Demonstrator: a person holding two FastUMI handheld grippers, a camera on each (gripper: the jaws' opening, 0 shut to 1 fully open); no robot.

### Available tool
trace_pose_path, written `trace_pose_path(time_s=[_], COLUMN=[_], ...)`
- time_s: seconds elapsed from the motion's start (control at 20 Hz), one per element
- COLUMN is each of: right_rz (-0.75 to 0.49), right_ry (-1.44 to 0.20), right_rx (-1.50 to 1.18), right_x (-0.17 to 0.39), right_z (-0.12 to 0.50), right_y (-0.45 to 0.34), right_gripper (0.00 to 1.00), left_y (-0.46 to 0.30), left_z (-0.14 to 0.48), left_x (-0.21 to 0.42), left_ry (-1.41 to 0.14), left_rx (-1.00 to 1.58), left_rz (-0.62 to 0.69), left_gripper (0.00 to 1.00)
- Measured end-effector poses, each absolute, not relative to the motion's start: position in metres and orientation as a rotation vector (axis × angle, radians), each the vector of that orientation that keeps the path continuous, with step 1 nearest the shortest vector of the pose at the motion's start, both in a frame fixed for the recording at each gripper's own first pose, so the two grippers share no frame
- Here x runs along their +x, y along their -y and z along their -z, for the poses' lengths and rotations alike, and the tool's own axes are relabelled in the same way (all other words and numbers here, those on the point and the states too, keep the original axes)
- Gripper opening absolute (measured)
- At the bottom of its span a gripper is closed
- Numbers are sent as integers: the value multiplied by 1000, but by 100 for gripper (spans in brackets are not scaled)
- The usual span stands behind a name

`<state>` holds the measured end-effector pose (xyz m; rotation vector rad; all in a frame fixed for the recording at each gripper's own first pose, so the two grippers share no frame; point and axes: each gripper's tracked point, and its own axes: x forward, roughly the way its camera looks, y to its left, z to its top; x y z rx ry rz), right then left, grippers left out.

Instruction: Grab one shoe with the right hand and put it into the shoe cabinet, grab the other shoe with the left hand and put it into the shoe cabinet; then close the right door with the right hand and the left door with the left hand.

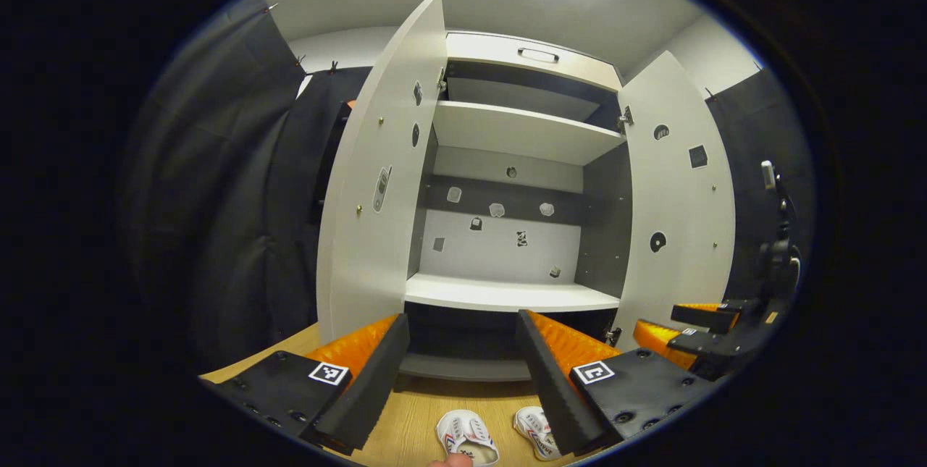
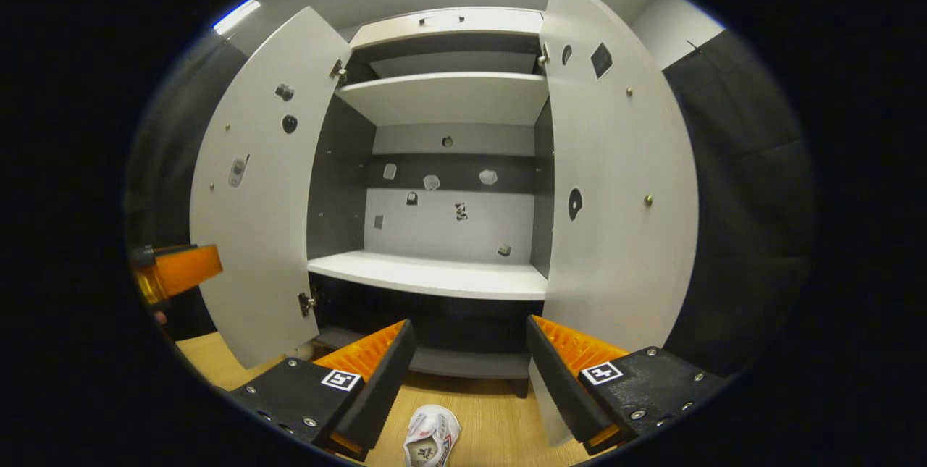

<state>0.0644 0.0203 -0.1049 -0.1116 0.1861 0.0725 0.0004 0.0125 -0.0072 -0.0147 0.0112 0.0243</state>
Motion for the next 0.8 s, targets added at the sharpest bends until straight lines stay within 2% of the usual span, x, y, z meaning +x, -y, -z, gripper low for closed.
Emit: trace_pose_path(time_s=[0.25, 0.4, 0.45, 0.6, 0.8], right_rz=[-118, -118, -112, -105, -66], right_ry=[-430, -603, -648, -746, -788], right_rx=[-150, -176, -186, -209, -227], right_x=[64, 42, 32, 11, 20], right_z=[238, 319, 341, 381, 408], right_y=[-33, -27, -23, -15, -4], right_gripper=[95, 93, 93, 93, 90], left_y=[-21, -27, -29, -34, -36], left_z=[11, 14, 15, 19, 23], left_x=[0, -1, -2, -4, -6], left_ry=[-19, -24, -26, -39, -51], left_rx=[-22, -37, -41, -47, -42], left_rz=[-47, -60, -65, -76, -72], left_gripper=[96, 99, 96, 97, 96])
